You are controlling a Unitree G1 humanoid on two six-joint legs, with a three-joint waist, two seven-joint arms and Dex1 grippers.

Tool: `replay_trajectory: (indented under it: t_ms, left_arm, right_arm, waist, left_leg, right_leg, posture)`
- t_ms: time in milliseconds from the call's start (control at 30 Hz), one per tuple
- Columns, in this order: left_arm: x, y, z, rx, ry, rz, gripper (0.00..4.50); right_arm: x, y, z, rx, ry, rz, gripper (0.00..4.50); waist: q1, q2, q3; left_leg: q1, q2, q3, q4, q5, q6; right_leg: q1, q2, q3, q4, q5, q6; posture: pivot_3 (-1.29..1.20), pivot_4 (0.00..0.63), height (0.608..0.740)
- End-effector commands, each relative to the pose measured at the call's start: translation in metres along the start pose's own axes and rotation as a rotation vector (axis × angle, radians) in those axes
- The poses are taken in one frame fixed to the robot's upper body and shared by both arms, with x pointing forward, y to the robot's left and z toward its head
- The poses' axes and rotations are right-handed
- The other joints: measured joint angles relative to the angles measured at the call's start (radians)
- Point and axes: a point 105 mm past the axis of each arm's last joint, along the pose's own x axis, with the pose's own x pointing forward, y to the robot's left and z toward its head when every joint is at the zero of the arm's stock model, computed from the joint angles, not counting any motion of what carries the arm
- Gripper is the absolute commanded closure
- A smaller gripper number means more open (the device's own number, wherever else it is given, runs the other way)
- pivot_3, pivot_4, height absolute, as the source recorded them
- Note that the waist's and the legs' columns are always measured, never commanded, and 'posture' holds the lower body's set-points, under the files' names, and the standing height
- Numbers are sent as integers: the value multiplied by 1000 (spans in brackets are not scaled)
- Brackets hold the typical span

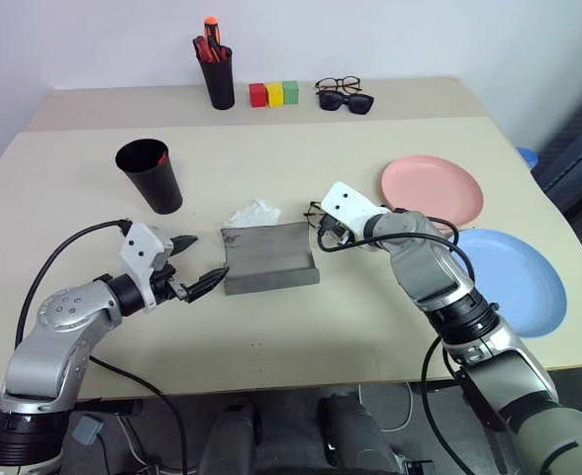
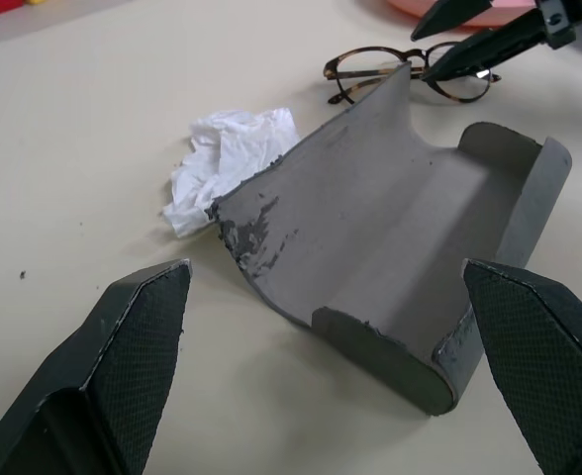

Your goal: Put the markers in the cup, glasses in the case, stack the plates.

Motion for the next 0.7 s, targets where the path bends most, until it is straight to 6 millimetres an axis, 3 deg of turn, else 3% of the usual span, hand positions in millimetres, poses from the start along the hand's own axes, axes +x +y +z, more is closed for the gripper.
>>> replay_trajectory:
  t_ms: [33, 500, 600, 667, 700]
  left_arm:
    - [-3, 2, 4, 27, -29, 6, 0]
    - [-3, 2, 4, 35, -35, 3, 0]
    - [-2, 2, 7, 36, -38, 2, 0]
    - [-2, 1, 8, 37, -39, 2, 0]
    - [-2, 1, 8, 37, -39, 2, 0]
  right_arm:
    - [1, -12, 11, -19, -35, -51, 2744]
    - [7, -16, 3, -39, -15, -61, 2744]
    - [7, -17, 2, -47, -13, -66, 3502]
    - [7, -17, 2, -53, -13, -67, 4422]
    - [7, -18, 2, -56, -13, -68, 4473]
  waist:
    - [0, 0, 0]
    - [0, 0, 0]
    - [0, 0, 0]
    - [0, 0, 0]
    - [0, -1, 0]
  left_leg:
    - [0, 0, 0, 0, 0, 0]
    - [0, 0, 0, 0, 0, 0]
    - [0, 0, 0, 0, 0, 0]
    - [0, 0, 0, 0, 0, 0]
    - [0, 0, 0, 0, 0, 0]
  right_leg:
    - [0, 0, 0, 0, 0, 0]
    - [0, 0, 0, 0, 0, 0]
    - [0, 0, 0, 0, 0, 0]
    - [0, 0, 0, 0, 0, 0]
    - [0, 0, 0, 0, 0, 0]
  posture:
    - [0, 150, 740]
    - [0, 150, 740]
    - [0, 150, 740]
    - [0, 150, 740]
    - [0, 150, 740]
